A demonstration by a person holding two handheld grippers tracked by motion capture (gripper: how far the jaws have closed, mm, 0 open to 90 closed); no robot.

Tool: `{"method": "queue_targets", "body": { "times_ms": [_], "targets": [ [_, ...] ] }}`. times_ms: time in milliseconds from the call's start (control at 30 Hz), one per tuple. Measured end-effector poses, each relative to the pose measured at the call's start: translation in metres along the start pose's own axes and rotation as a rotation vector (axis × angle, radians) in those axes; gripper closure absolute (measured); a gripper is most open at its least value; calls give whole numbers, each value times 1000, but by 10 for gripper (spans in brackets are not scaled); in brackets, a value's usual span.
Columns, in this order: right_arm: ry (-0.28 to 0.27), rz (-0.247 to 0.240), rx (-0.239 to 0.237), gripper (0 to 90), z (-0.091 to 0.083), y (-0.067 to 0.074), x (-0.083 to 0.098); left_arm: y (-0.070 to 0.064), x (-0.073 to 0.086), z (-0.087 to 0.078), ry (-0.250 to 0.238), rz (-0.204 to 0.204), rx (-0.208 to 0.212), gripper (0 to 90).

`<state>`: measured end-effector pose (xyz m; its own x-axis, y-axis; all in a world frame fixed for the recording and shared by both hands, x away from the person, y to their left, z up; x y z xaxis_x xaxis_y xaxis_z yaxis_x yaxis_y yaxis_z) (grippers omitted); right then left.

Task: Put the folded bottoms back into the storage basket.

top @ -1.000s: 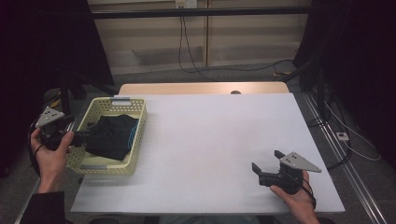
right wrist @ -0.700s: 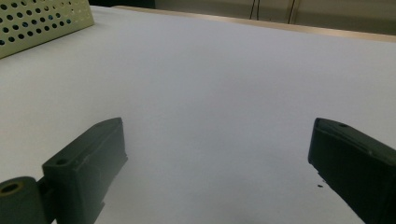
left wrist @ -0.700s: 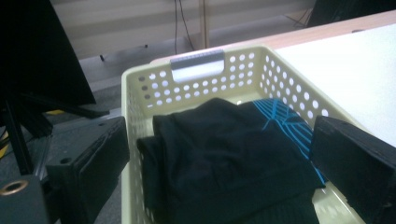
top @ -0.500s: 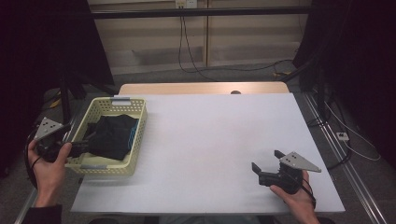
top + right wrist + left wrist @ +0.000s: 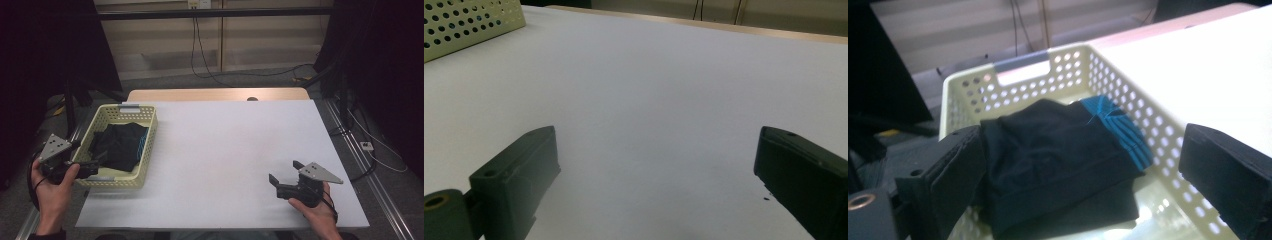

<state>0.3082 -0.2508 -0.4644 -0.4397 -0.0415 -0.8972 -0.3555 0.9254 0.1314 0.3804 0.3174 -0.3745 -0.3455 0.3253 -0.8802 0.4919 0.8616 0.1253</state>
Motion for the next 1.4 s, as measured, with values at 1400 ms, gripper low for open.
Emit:
{"method": "queue_targets", "body": {
  "times_ms": [1400],
  "targets": [
    [-1,-10,-13,40,1,2,0,-103,-35,44,3,126,198,49]
  ]
}}
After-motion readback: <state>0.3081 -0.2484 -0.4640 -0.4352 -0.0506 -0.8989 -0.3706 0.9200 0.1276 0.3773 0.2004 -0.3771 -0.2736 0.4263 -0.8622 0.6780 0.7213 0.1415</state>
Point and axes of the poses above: each handheld gripper's, and its own axes: z roughly forward along the jaws, x roughly out of its underside, y roughly to its left, the point moved 5 cm from there along z, roughly forward along the jaws, and after that the axes turned 4 degrees about z, right-handed, at the moved point
